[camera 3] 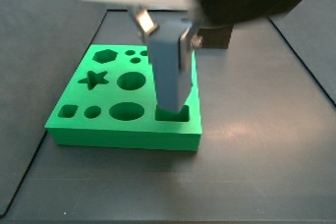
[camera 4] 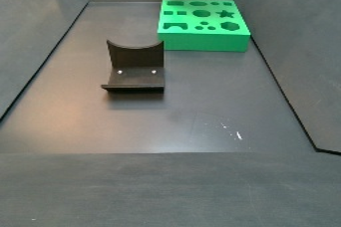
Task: Insert the rectangle object.
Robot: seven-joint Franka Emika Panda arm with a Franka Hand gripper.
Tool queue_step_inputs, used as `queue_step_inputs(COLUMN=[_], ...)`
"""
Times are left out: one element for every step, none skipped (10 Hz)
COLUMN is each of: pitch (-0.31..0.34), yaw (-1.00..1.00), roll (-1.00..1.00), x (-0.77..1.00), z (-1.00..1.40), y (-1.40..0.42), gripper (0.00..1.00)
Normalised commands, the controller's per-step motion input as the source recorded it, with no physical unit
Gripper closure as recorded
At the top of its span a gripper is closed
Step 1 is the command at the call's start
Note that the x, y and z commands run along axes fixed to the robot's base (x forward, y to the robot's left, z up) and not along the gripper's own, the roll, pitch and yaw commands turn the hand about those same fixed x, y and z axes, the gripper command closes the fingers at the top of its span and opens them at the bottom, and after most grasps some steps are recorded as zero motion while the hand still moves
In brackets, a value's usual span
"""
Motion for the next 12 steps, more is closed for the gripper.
queue_step_inputs(pitch=[-0.02,0.037,0.119,0.193,0.241,0.264,0.261,0.27,0.271,0.264,0.27,0.299], yaw=[-0.96,-0.98,-0.91,-0.83,-0.77,-0.74,-0.75,-0.74,-0.73,-0.75,-0.73,-0.45], roll=[0.0,-0.01,0.03,0.06,0.07,0.08,0.07,0.08,0.09,0.1,0.13,0.22], x=[0.0,0.0,0.0,0.0,0.0,0.0,0.0,0.0,0.0,0.0,0.0,0.09], z=[-0.46,-0.36,-0.24,-0.19,-0.11,-0.08,-0.07,-0.08,-0.09,-0.08,-0.07,0.0], y=[-0.16,-0.07,0.05,0.13,0.16,0.17,0.16,0.16,0.15,0.12,0.0,-0.17], gripper=[1.0,1.0,1.0,1.0,1.0,1.0,1.0,1.0,1.0,1.0,1.0,1.0])
